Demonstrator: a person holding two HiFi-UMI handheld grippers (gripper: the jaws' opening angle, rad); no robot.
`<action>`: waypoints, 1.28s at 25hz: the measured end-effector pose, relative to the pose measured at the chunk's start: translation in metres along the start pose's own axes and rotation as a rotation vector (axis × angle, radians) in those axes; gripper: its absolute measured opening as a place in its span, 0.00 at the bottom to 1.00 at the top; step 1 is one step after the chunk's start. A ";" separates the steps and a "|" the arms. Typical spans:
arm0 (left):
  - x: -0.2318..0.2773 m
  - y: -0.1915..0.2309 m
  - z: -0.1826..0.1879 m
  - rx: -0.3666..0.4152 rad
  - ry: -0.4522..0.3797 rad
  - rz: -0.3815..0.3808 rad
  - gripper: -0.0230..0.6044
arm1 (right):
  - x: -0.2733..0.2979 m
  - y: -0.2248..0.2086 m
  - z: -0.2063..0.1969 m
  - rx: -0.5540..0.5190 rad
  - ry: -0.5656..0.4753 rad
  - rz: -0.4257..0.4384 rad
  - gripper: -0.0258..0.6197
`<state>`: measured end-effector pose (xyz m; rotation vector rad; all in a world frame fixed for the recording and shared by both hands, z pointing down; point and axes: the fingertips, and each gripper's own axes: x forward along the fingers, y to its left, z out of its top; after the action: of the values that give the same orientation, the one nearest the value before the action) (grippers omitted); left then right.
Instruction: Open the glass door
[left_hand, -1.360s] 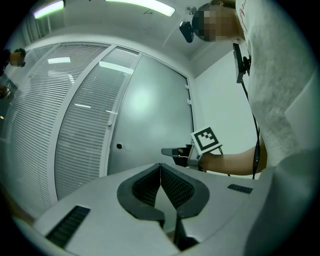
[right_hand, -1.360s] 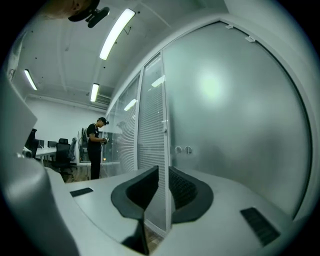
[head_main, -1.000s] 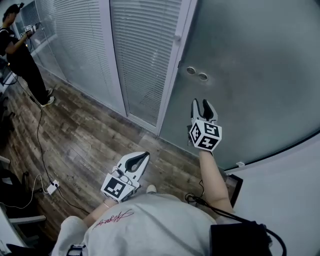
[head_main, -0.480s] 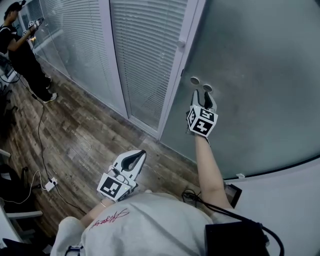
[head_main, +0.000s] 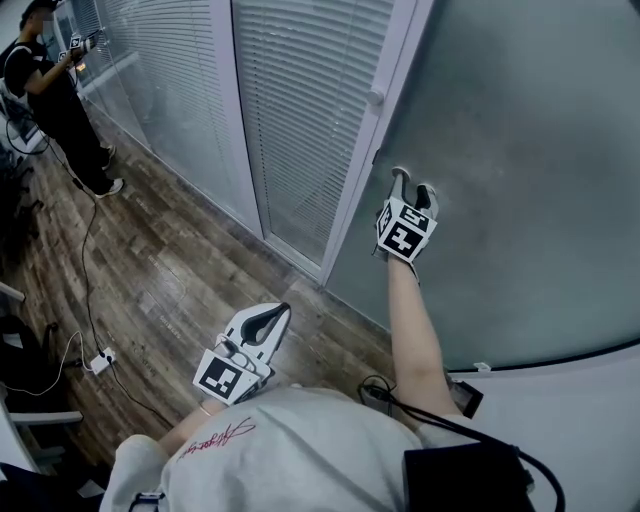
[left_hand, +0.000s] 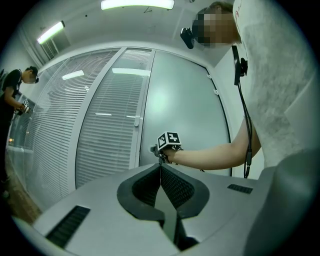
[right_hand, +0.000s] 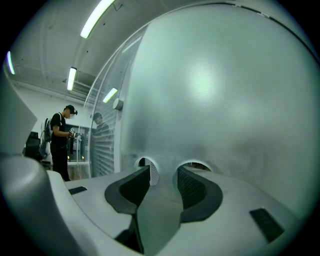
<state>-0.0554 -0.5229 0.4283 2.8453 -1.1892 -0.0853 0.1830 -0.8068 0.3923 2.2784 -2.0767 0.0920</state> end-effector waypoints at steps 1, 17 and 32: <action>0.000 0.001 0.000 -0.001 0.000 0.003 0.06 | 0.001 -0.001 0.000 -0.018 -0.003 -0.020 0.29; -0.006 0.002 -0.006 -0.013 0.020 0.009 0.06 | -0.011 -0.002 0.001 -0.027 -0.090 -0.069 0.23; -0.015 -0.011 -0.009 -0.034 0.017 -0.018 0.06 | -0.030 0.005 0.000 -0.019 -0.069 -0.011 0.22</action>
<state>-0.0575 -0.5044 0.4368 2.8224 -1.1473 -0.0805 0.1748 -0.7774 0.3898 2.3133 -2.0877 -0.0074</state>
